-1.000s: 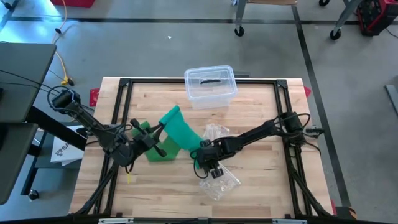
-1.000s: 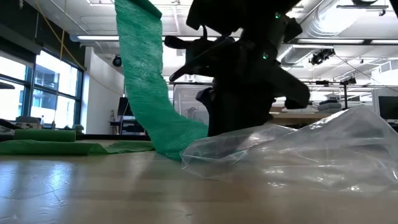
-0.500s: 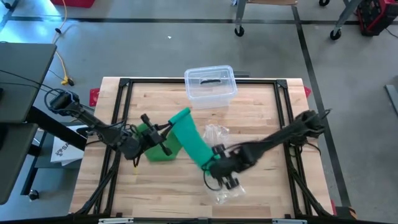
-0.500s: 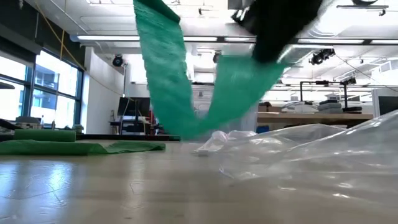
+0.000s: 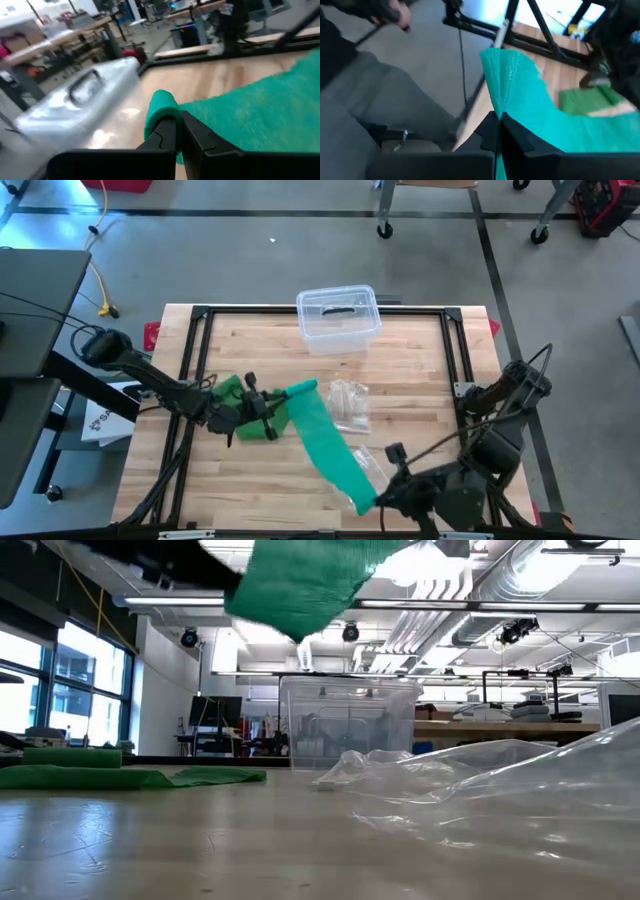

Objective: Roll bandage
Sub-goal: Roll the blue bandage

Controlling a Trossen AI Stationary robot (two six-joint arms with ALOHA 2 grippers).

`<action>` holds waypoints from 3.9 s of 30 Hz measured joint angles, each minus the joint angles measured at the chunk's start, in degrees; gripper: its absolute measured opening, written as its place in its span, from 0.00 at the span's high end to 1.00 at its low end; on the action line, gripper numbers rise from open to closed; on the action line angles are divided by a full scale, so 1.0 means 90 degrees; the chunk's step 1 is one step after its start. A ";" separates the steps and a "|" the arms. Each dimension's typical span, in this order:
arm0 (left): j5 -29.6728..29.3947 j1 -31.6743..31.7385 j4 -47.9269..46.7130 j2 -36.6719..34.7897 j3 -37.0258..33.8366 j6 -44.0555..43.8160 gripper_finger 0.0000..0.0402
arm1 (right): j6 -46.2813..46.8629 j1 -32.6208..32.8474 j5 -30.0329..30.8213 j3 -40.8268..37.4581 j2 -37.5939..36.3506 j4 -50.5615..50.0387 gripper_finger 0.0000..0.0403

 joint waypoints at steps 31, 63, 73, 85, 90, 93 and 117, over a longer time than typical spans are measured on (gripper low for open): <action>0.2041 -0.0549 -0.0135 0.3066 0.0198 -0.2201 1.00 | 0.1153 -0.2633 0.3298 0.0110 -0.0257 -0.1582 1.00; 0.3160 -0.0233 -0.0862 0.3054 0.0203 -0.1498 0.62 | 0.0886 -0.2705 0.3028 0.0274 -0.0237 -0.1841 1.00; 0.3278 -0.0225 -0.0564 0.3069 0.0187 -0.1482 0.53 | -0.0066 -0.2393 0.2793 0.0590 -0.0237 -0.0838 1.00; 0.3203 -0.0187 -0.0026 0.3093 0.0174 -0.1541 0.60 | -0.0574 -0.2286 0.2252 0.0603 -0.0237 -0.0003 1.00; 0.2564 -0.0184 0.0095 0.3093 0.0174 -0.1597 0.65 | -0.0568 -0.2286 0.2250 0.0603 -0.0237 -0.0003 1.00; 0.2351 -0.0179 0.0385 0.3144 0.0183 -0.1590 0.68 | -0.0540 -0.2286 0.2250 0.0603 -0.0237 -0.0003 1.00; 0.2242 0.0196 0.2009 0.4392 0.0203 -0.2075 0.66 | -0.0235 -0.2213 0.1978 0.0598 -0.0237 -0.0001 1.00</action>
